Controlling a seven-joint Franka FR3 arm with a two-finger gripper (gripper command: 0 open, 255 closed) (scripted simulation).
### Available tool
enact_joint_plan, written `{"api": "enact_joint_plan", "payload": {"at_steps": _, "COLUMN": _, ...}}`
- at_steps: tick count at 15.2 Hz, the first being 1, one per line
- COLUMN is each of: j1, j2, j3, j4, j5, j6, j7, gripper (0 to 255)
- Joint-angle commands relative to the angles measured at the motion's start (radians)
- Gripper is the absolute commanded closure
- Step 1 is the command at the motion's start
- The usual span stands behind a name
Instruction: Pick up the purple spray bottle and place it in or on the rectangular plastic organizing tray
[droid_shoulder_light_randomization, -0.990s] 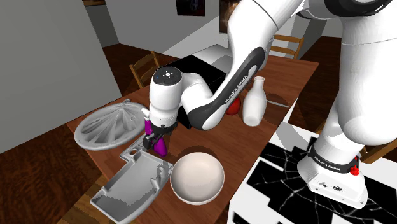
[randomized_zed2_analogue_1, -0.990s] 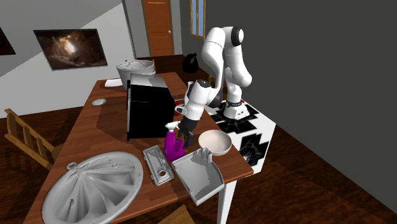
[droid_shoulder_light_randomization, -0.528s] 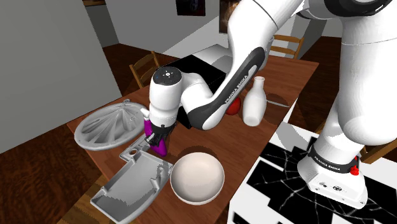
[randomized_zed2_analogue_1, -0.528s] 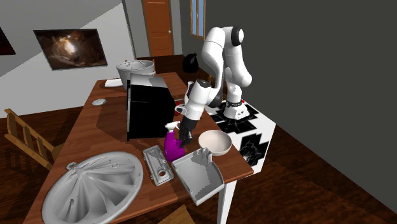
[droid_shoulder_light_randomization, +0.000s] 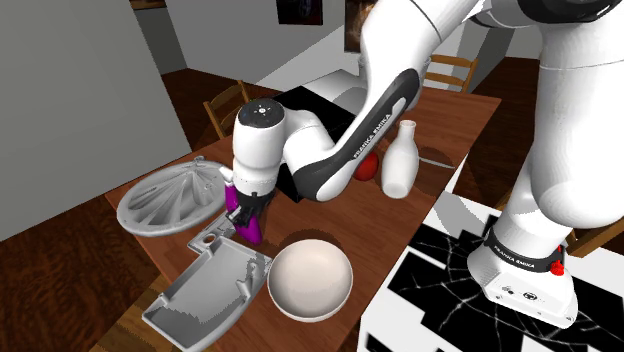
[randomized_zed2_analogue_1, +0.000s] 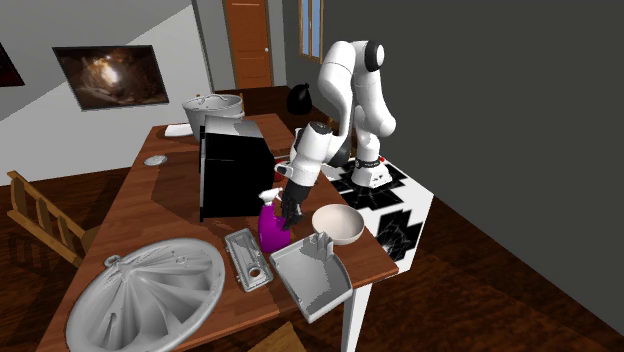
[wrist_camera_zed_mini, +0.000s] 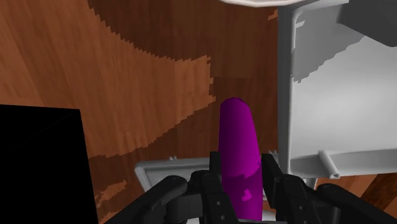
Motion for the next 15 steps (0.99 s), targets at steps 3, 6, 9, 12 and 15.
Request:
{"api": "enact_joint_plan", "payload": {"at_steps": 3, "j1": -0.020, "j2": -0.040, "j3": 0.027, "j4": 0.001, "j5": 0.059, "j6": -0.029, "j7": -0.050, "gripper": 255}}
{"api": "enact_joint_plan", "payload": {"at_steps": 6, "j1": -0.033, "j2": -0.069, "j3": 0.044, "j4": 0.005, "j5": 0.103, "j6": -0.054, "j7": -0.086, "gripper": 255}}
{"api": "enact_joint_plan", "payload": {"at_steps": 9, "j1": -0.044, "j2": -0.097, "j3": 0.060, "j4": 0.012, "j5": 0.145, "j6": -0.079, "j7": -0.122, "gripper": 255}}
{"api": "enact_joint_plan", "payload": {"at_steps": 12, "j1": -0.054, "j2": -0.124, "j3": 0.073, "j4": 0.022, "j5": 0.185, "j6": -0.106, "j7": -0.156, "gripper": 255}}
{"api": "enact_joint_plan", "payload": {"at_steps": 15, "j1": -0.061, "j2": -0.149, "j3": 0.083, "j4": 0.034, "j5": 0.224, "j6": -0.135, "j7": -0.188, "gripper": 255}}
